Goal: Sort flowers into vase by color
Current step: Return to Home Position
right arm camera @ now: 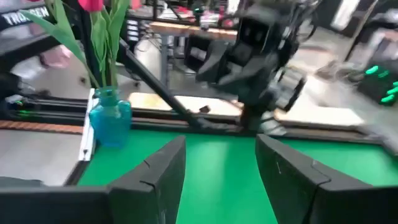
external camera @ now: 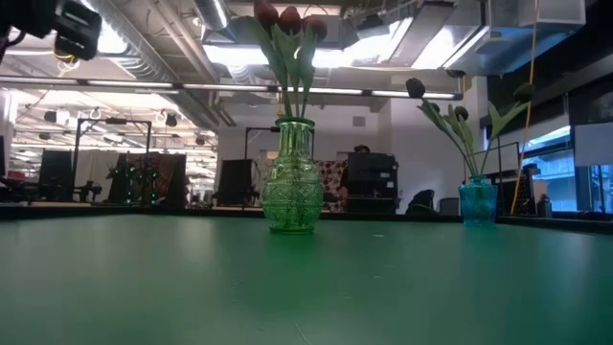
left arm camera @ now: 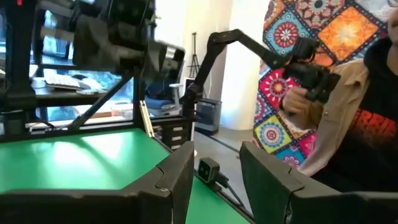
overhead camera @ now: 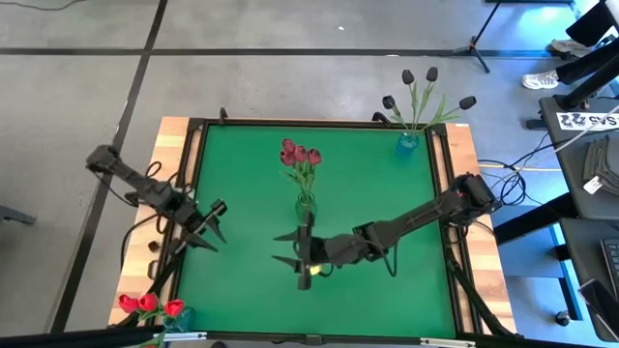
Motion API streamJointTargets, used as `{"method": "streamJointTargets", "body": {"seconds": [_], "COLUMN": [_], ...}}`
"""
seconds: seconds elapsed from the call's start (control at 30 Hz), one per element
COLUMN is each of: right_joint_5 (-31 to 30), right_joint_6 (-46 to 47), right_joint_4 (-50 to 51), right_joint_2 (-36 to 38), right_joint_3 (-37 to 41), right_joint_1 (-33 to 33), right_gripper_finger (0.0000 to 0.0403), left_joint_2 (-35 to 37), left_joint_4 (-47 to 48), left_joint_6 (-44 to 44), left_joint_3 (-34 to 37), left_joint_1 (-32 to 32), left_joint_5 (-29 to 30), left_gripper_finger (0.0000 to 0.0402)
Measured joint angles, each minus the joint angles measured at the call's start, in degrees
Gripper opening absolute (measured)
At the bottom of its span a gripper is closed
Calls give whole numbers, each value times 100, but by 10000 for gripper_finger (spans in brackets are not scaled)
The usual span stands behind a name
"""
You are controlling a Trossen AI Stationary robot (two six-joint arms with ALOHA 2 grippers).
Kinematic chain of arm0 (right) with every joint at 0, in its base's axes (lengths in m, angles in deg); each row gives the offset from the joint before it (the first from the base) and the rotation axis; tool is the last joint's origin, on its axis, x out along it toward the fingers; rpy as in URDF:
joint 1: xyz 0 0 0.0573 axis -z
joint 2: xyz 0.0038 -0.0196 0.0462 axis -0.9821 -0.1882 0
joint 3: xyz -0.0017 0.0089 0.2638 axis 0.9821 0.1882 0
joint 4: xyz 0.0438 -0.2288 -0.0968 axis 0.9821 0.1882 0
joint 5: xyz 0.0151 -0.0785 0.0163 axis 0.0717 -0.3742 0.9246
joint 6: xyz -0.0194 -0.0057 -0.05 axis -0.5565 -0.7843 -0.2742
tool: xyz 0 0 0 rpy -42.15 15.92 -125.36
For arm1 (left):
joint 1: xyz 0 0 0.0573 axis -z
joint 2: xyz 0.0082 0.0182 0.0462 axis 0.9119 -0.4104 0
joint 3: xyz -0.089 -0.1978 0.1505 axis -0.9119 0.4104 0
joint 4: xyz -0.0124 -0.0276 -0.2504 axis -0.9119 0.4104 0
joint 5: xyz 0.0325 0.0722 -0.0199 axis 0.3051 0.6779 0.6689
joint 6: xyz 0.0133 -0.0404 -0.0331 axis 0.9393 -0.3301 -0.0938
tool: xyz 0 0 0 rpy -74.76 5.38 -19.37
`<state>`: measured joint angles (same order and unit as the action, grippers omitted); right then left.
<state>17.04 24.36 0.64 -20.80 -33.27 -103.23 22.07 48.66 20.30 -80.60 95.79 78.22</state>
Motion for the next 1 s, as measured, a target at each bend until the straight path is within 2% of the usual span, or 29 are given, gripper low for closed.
{"method": "streamJointTargets", "body": {"seconds": [0.27, 0.43, 0.6, 0.8, 1.0], "right_joint_5": [1295, 1599, 1719, 2063, 2110], "right_joint_6": [191, 423, 568, 1041, 977], "right_joint_4": [-1317, -2825, -3895, -4011, -3718], "right_joint_2": [183, 918, 1805, 3102, 4355], "right_joint_3": [1331, 2727, 4152, 5324, 6225], "right_joint_1": [379, 594, 736, 1203, 1727], "right_gripper_finger": [156, 130, 111, 103, 95], "left_joint_2": [-10, -84, -117, -125, -122], "left_joint_4": [-36, -4, 313, -127, -69], "left_joint_6": [-25, 26, 126, 96, -102], "left_joint_3": [0, 1, 1, 106, 114], "left_joint_1": [-1217, -1935, -2652, -3463, -4169], "left_joint_5": [-763, -1206, -1152, -2267, -2377], "left_gripper_finger": [128, 128, 128, 128, 128]}}
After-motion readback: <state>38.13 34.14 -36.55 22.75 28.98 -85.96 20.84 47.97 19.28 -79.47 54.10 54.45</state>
